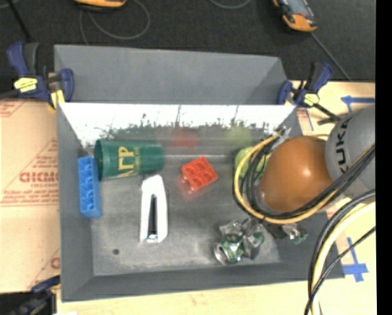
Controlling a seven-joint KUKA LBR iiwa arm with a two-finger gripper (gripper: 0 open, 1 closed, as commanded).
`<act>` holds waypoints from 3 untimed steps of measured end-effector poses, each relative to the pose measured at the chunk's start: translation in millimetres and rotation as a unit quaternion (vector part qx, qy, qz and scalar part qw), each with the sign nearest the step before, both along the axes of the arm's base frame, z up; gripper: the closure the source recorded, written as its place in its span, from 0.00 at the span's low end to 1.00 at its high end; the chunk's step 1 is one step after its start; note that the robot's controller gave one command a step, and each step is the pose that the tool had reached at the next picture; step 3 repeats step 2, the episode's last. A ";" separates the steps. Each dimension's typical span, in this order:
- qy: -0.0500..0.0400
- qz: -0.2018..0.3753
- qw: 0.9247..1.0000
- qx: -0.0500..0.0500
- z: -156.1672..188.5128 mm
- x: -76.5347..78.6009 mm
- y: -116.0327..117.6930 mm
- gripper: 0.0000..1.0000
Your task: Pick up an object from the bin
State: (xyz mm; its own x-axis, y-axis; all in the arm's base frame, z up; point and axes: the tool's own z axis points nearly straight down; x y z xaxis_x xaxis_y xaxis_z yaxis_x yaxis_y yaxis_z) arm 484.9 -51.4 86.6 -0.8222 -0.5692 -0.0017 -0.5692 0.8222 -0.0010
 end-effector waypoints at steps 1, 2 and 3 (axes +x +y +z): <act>0.000 0.000 1.000 0.000 0.0 0.0 -0.1 1.00; 0.000 0.001 1.000 0.000 0.0 0.0 -0.1 1.00; 0.000 0.001 1.000 0.000 0.0 0.0 -0.1 1.00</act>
Offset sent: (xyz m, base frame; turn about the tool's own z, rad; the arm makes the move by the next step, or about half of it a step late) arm 0.0000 0.0000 0.0000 0.0000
